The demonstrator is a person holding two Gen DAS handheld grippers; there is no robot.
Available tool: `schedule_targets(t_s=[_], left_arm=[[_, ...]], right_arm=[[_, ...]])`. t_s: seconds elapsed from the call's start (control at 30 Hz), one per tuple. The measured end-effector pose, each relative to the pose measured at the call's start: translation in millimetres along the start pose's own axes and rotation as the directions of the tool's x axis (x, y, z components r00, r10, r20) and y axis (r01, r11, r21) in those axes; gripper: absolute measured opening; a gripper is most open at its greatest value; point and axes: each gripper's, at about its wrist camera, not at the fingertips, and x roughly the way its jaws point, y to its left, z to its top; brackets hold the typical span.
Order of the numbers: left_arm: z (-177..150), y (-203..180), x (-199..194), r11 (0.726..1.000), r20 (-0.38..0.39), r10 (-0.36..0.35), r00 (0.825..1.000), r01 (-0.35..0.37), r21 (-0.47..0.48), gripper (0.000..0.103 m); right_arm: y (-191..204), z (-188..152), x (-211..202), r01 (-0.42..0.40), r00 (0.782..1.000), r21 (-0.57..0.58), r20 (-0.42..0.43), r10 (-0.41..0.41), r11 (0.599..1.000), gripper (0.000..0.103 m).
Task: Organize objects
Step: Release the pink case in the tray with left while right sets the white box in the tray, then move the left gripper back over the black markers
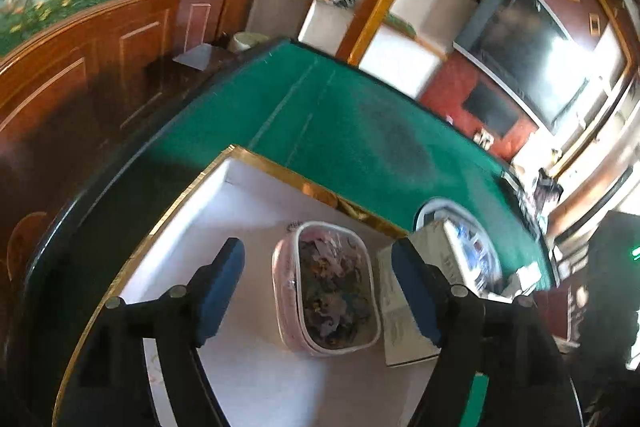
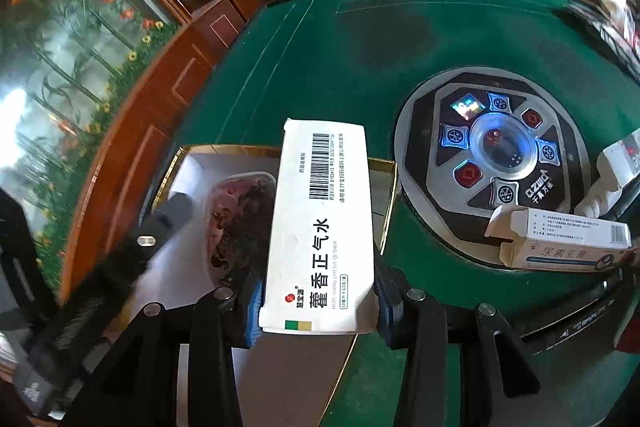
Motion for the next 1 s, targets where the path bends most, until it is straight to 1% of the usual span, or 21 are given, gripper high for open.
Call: schedule_targets(t_s=[0.03,0.1,0.13,0.17,0.23,0.27,0.33,0.4,0.43,0.47,0.53,0.57,0.67,0.77,0.83,0.93,1.0], left_arm=[[0,2,-4,1.000,0.010,0.010,1.000,-0.010,-0.005,0.079],[-3,8,-15,0.999,0.049,0.042,0.998,-0.041,-0.033,0.084],[-6,11,-21,0.998,0.068,0.047,0.997,-0.044,-0.050,0.085],[-11,16,-26,0.997,0.084,0.049,0.995,-0.043,-0.070,0.088],[-21,25,-35,0.993,0.100,0.055,0.993,-0.044,-0.113,0.088],[-26,28,-37,0.990,0.100,0.054,0.994,-0.041,-0.131,0.088],[-35,35,-37,0.984,0.087,0.041,0.995,-0.025,-0.174,0.088],[-44,41,-35,0.978,0.074,0.031,0.997,-0.015,-0.207,0.088],[-48,44,-34,0.974,0.084,0.041,0.996,-0.021,-0.225,0.088],[-54,46,-32,0.971,0.073,0.039,0.997,-0.020,-0.239,0.088],[-64,49,-29,0.963,0.045,0.032,0.998,-0.018,-0.267,0.088],[-70,52,-25,0.955,0.022,0.015,1.000,-0.008,-0.297,0.088],[-85,52,-22,0.940,-0.015,-0.009,1.000,0.004,-0.341,0.088],[-95,40,-25,0.945,-0.022,-0.025,0.999,0.017,-0.326,0.088],[-99,32,-29,0.950,-0.011,-0.031,0.999,0.026,-0.312,0.088],[-97,17,-41,0.968,0.010,-0.007,1.000,0.009,-0.252,0.088],[-93,2,-58,0.978,0.049,0.004,0.999,0.006,-0.206,0.088]], right_arm=[[-1,0,-1,0.004,1.000,-0.003,0.002,-0.004,1.000,0.050],[-2,1,-3,0.000,1.000,-0.007,0.002,0.000,1.000,0.060],[-3,0,-5,-0.003,1.000,-0.008,0.010,0.003,1.000,0.069],[-4,0,-11,0.006,0.999,-0.011,0.032,-0.006,1.000,0.078],[-7,-2,-22,0.020,0.997,-0.009,0.078,-0.019,1.000,0.085],[-12,-4,-33,0.013,0.994,0.001,0.110,-0.013,1.000,0.086],[-21,-7,-48,-0.005,0.990,0.023,0.144,0.001,1.000,0.088],[-30,-11,-60,-0.018,0.986,0.040,0.168,0.011,0.999,0.088],[-34,-14,-67,-0.024,0.983,0.045,0.182,0.015,0.999,0.088],[-36,-17,-72,-0.022,0.981,0.049,0.194,0.012,0.999,0.088],[-43,-24,-81,-0.016,0.978,0.060,0.208,0.003,0.998,0.089],[-51,-29,-88,-0.019,0.977,0.074,0.215,0.003,0.997,0.090],[-71,-42,-98,-0.032,0.977,0.112,0.212,0.008,0.993,0.091],[-96,-58,-107,-0.050,0.978,0.151,0.209,0.018,0.987,0.091],[-108,-66,-113,-0.061,0.977,0.172,0.212,0.023,0.983,0.091],[-131,-80,-125,-0.072,0.973,0.204,0.229,0.024,0.976,0.091],[-149,-88,-136,-0.069,0.968,0.223,0.249,0.012,0.972,0.091]])
